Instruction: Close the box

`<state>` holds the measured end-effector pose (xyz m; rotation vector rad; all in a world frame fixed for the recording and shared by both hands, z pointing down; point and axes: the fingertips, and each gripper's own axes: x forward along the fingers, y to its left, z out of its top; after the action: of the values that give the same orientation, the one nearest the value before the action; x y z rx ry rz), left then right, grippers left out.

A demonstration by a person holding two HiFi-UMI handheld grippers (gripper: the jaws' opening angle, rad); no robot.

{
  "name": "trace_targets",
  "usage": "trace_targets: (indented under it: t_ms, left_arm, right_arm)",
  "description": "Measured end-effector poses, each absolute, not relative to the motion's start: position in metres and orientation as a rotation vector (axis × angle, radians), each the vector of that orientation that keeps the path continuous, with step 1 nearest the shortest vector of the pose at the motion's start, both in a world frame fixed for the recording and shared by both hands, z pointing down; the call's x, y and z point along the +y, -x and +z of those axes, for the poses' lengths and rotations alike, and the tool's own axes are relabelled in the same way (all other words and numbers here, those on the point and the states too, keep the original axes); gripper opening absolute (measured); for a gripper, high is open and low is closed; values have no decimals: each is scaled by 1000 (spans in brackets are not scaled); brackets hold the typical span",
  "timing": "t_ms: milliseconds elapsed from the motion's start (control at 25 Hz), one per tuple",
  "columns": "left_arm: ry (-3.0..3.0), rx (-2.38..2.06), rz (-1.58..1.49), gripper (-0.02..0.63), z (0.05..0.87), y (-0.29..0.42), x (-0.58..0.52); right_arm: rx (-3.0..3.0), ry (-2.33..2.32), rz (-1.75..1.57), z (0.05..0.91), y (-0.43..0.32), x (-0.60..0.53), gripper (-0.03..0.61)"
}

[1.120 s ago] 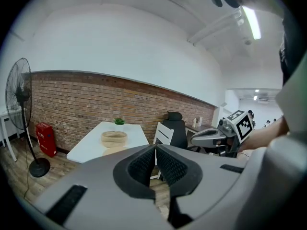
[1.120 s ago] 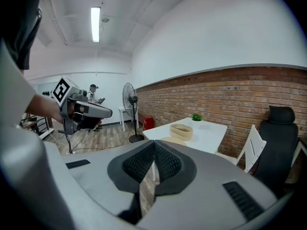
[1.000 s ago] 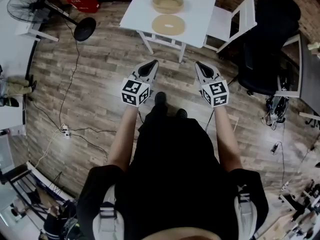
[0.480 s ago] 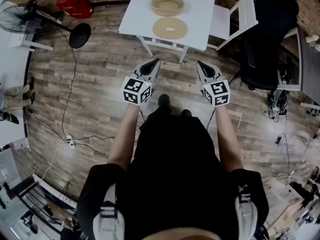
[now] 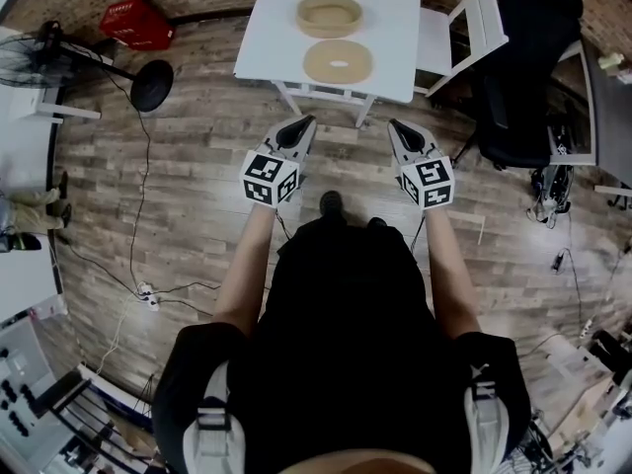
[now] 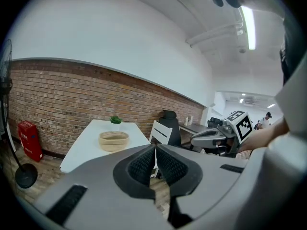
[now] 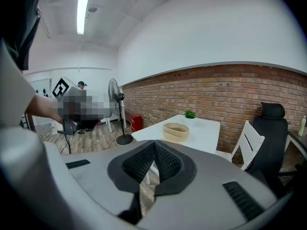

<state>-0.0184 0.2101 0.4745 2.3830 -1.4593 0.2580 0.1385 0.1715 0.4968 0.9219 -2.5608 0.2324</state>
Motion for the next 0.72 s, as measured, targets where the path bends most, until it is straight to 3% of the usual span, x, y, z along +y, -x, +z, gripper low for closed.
trace_targets:
  t_ms: [720]
  left_arm:
    - [-2404, -1402, 254, 25, 485, 50, 194]
  right_arm:
    - [-2523, -977, 244, 505, -110, 161, -2]
